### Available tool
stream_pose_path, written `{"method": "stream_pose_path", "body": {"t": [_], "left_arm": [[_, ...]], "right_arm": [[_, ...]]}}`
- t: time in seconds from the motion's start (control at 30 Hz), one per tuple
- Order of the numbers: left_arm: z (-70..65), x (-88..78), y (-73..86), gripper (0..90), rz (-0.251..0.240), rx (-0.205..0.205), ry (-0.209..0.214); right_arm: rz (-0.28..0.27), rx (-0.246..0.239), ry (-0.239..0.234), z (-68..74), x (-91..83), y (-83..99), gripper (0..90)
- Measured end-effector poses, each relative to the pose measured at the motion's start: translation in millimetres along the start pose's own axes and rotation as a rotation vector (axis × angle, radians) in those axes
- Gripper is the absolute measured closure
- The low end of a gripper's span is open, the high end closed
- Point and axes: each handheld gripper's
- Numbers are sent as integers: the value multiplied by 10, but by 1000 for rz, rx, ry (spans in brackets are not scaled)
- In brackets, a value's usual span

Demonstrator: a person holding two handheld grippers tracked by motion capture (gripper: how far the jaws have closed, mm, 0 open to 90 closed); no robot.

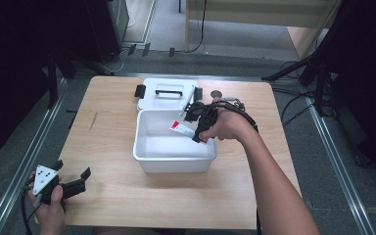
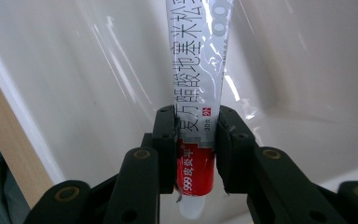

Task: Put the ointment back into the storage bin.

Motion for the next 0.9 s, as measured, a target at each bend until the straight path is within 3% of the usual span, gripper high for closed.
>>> {"method": "stream_pose_path", "body": {"t": [0.5, 0.9], "left_arm": [[-1, -2, 0, 3, 2, 0, 1], [0, -2, 0, 3, 2, -1, 1]], "right_arm": [[67, -26, -12, 36, 353, -8, 725], [172, -82, 11, 117, 562, -91, 725]]}}
Point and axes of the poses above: each handheld gripper's, and its own axes: x roughly forward along the jaws, y roughly out of its underside, z roughly to its left, and after that the axes turned 1 degree about z, right-handed
